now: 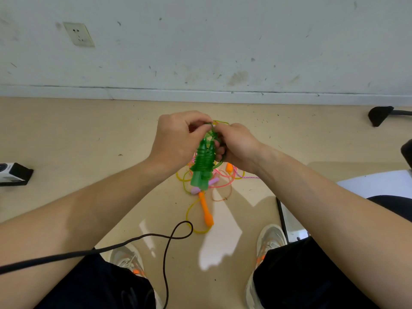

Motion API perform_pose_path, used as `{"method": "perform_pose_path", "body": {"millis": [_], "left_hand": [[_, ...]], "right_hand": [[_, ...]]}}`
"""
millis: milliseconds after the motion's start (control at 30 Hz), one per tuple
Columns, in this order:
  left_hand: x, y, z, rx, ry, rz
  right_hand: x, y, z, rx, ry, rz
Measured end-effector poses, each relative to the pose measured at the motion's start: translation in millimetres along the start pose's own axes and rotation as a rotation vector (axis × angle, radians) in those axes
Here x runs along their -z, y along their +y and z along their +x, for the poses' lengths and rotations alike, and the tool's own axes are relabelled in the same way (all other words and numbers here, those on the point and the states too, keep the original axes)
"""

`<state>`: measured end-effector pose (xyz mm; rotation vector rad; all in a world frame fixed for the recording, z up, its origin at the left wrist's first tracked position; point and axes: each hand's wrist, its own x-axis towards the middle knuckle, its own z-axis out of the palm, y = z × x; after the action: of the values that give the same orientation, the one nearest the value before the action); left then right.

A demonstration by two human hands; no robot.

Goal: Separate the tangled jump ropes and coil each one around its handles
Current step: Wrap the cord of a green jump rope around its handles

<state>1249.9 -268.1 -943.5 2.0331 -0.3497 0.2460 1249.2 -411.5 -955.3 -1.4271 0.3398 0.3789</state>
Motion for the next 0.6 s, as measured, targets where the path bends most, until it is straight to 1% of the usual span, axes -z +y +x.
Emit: {"method": "perform_pose_path", "body": {"millis": [67, 200, 267, 367, 500, 600], "left_hand": [[-0.3, -2.3, 2.6, 0.072, 0.025, -0.052], [-0.5, -5.2, 2.8, 0.069, 0.010, -0.073], [-1.0, -7.4, 1.9, 0.110, -0.016, -0.093], [-1.3, -7.5, -1.0, 0.193, -0.063, -0.112], [-2.7, -3.6, -2.7, 0.254, -0.066, -0.200], [-0.5, -1.5, 0.9, 0.338, -0.047, -0.314]], "right_hand": [[-0.5, 0.7, 1.7, 0.086, 0.013, -0.041], [0.4, 1.3, 4.8, 0.322, 0.129, -0.365], [1.2, 0.7, 4.5, 0.388, 0.167, -0.497], [1.5, -3.8, 1.7, 0.423, 0.175, -0.623], [3.5, -4.4, 0.8, 0.411, 0.185, -0.654], [1.7, -1.7, 0.7, 0.338, 0.175, -0.489]]}}
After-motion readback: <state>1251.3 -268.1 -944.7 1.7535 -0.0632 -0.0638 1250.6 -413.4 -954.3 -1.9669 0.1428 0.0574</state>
